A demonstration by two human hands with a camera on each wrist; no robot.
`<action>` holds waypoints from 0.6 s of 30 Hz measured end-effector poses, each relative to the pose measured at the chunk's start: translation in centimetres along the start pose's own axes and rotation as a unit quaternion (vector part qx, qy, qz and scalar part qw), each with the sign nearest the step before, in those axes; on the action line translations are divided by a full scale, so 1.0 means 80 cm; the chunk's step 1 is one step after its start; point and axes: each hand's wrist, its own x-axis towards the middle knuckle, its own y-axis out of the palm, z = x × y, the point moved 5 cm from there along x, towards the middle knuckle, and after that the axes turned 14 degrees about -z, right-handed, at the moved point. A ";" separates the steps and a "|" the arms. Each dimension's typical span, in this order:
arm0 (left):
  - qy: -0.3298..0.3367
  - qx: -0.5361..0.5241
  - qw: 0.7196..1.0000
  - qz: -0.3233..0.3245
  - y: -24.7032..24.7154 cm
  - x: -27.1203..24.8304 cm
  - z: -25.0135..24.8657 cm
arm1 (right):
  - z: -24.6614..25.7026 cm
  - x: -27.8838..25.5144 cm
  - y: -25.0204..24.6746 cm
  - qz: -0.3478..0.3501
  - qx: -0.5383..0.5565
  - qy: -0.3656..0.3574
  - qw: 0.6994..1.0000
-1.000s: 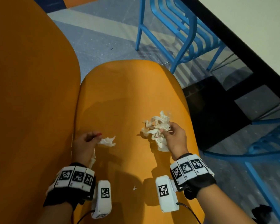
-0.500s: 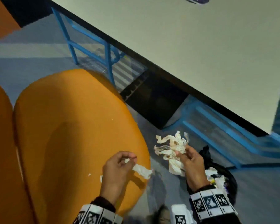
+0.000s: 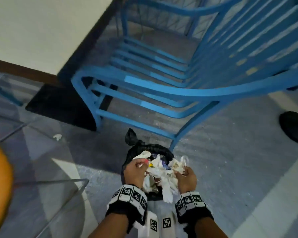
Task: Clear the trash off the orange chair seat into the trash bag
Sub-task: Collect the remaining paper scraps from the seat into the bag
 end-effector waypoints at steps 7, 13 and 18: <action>0.034 0.096 0.995 0.021 0.079 0.063 0.084 | -0.065 0.038 0.114 0.127 -0.157 -0.105 0.974; 0.132 0.256 0.943 0.165 0.069 0.057 0.111 | -0.080 0.015 0.134 0.234 -0.293 -0.146 0.916; 0.160 0.273 0.936 0.156 0.033 0.034 0.071 | -0.032 -0.001 0.096 0.198 -0.305 -0.176 0.915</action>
